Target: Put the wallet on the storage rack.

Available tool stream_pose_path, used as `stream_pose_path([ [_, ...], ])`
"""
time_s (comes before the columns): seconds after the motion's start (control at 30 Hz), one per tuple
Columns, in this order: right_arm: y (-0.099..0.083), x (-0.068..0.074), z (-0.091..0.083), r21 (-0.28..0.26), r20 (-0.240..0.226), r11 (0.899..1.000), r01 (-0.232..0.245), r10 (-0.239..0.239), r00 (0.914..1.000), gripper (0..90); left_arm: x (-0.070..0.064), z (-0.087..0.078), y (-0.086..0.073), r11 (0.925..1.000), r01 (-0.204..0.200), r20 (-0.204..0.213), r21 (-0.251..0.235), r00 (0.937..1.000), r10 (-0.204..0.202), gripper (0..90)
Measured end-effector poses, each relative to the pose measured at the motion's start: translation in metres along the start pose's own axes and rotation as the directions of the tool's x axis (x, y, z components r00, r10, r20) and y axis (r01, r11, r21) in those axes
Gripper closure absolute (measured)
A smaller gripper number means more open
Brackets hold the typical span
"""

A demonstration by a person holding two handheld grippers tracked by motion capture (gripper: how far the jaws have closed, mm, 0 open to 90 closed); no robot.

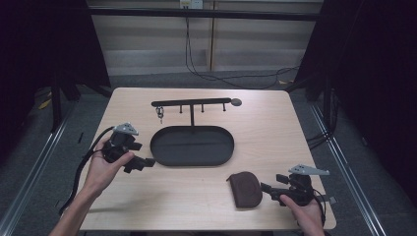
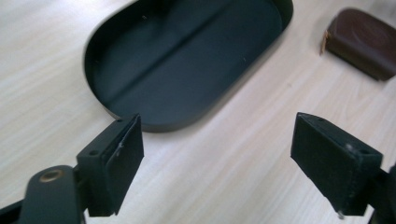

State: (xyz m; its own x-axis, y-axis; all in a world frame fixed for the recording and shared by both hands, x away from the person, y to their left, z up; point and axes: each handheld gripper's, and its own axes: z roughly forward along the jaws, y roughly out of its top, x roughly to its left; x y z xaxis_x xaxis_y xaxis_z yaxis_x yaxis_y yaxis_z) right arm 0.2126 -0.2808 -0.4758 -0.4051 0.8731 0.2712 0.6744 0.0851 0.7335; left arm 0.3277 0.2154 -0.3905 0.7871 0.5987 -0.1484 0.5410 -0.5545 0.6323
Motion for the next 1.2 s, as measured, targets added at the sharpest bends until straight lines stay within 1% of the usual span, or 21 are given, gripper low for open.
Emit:
stream_pose_path([
  [0.07,0.001,0.001,-0.002,-0.01,-0.003,1.0,-0.003,0.002,1.0,22.2,-0.002,0.0,-0.01,0.9994,-0.01,0.003,-0.032,0.9999,0.01,16.2],
  [0.17,0.0,0.0,-0.004,-0.019,-0.005,1.0,-0.007,0.007,1.0,22.2,0.0,-0.001,-0.026,0.9974,0.035,-0.023,-0.062,0.9991,-0.037,16.0],
  [0.2,0.0,0.0,-0.004,-0.019,-0.005,1.0,-0.007,0.007,1.0,22.2,0.0,-0.001,-0.032,0.9965,0.032,-0.034,-0.077,0.9988,-0.035,16.0],
  [0.23,0.001,0.0,-0.005,-0.018,-0.007,1.0,-0.014,0.014,0.9999,22.3,-0.001,-0.001,-0.043,0.995,0.052,-0.041,-0.086,0.9976,-0.056,16.0],
  [0.3,0.001,0.0,-0.005,-0.015,-0.01,1.0,-0.017,0.017,0.9998,22.5,-0.001,-0.002,-0.047,0.9943,0.062,-0.044,-0.086,0.9968,-0.066,16.1],
  [0.33,0.001,0.001,-0.004,-0.014,-0.018,1.0,-0.013,0.012,0.9998,22.8,-0.004,-0.004,-0.054,0.992,0.064,-0.084,-0.108,0.9938,-0.073,16.2],
  [0.37,0.002,0.002,-0.004,-0.013,-0.02,1.0,-0.012,0.012,0.9997,22.9,-0.006,-0.005,-0.058,0.9918,0.059,-0.094,-0.113,0.9931,-0.07,16.2],
  [0.4,0.002,0.004,-0.005,-0.016,-0.024,1.0,-0.013,0.013,0.9996,23.2,-0.009,-0.007,-0.065,0.9892,0.063,-0.117,-0.133,0.9899,-0.079,16.2],
  [0.43,0.002,0.006,-0.008,-0.028,-0.04,1.0,-0.014,0.012,0.9991,23.6,-0.012,-0.009,-0.071,0.9846,0.068,-0.122,-0.161,0.9886,-0.089,16.2],
  [0.53,0.005,0.009,-0.011,-0.033,-0.055,0.999,-0.006,0.004,0.9985,25.8,-0.019,-0.009,-0.086,0.9783,0.077,-0.127,-0.192,0.9866,-0.102,16.2],
  [0.6,0.007,0.011,-0.012,-0.028,-0.059,1.0,0.0,-0.002,0.9982,26.6,-0.022,-0.009,-0.094,0.9709,0.111,-0.124,-0.212,0.9824,-0.139,16.3],
  [0.63,0.008,0.012,-0.012,-0.024,-0.055,1.0,0.011,-0.012,0.9984,27.1,-0.023,-0.009,-0.097,0.9685,0.119,-0.132,-0.219,0.9798,-0.15,16.2],
  [0.7,0.01,0.015,-0.012,-0.022,-0.05,0.999,0.037,-0.038,0.998,28.6,-0.028,-0.007,-0.104,0.9563,0.138,-0.162,-0.258,0.9695,-0.184,16.2],
  [0.77,0.015,0.019,-0.012,-0.012,-0.045,0.998,0.055,-0.056,0.9975,33.3,-0.028,-0.007,-0.109,0.9468,0.165,-0.096,-0.277,0.9755,-0.198,16.3],
  [0.8,0.017,0.02,-0.012,-0.007,-0.043,0.998,0.059,-0.059,0.9973,34.7,-0.028,-0.007,-0.109,0.9468,0.165,-0.096,-0.277,0.9755,-0.198,16.5],
  [0.83,0.017,0.02,-0.012,-0.007,-0.043,0.998,0.059,-0.059,0.9973,34.7,-0.029,-0.006,-0.11,0.9519,0.153,-0.084,-0.266,0.98,-0.18,16.5],
  [0.87,0.018,0.021,-0.012,0.005,-0.04,0.998,0.067,-0.067,0.997,35.7,-0.03,-0.005,-0.111,0.9496,0.158,-0.078,-0.271,0.9795,-0.186,16.7],
  [0.93,0.022,0.023,-0.01,0.043,-0.04,0.996,0.081,-0.079,0.9961,34.8,-0.032,0.0,-0.113,0.9514,0.169,-0.059,-0.258,0.9801,-0.19,16.8],
  [0.97,0.024,0.024,-0.007,0.082,-0.038,0.994,0.072,-0.069,0.9969,32.0,-0.034,0.003,-0.114,0.9535,0.166,-0.059,-0.252,0.9808,-0.186,16.8],
  [1.07,0.026,0.025,-0.004,0.11,-0.053,0.992,0.064,-0.058,0.9969,31.0,-0.039,0.008,-0.113,0.957,0.145,-0.065,-0.251,0.984,-0.166,16.8],
  [1.2,0.03,0.028,0.004,0.195,-0.066,0.979,0.062,-0.05,0.9966,27.4,-0.044,0.012,-0.11,0.9635,0.124,-0.049,-0.237,0.989,-0.139,17.0],
])
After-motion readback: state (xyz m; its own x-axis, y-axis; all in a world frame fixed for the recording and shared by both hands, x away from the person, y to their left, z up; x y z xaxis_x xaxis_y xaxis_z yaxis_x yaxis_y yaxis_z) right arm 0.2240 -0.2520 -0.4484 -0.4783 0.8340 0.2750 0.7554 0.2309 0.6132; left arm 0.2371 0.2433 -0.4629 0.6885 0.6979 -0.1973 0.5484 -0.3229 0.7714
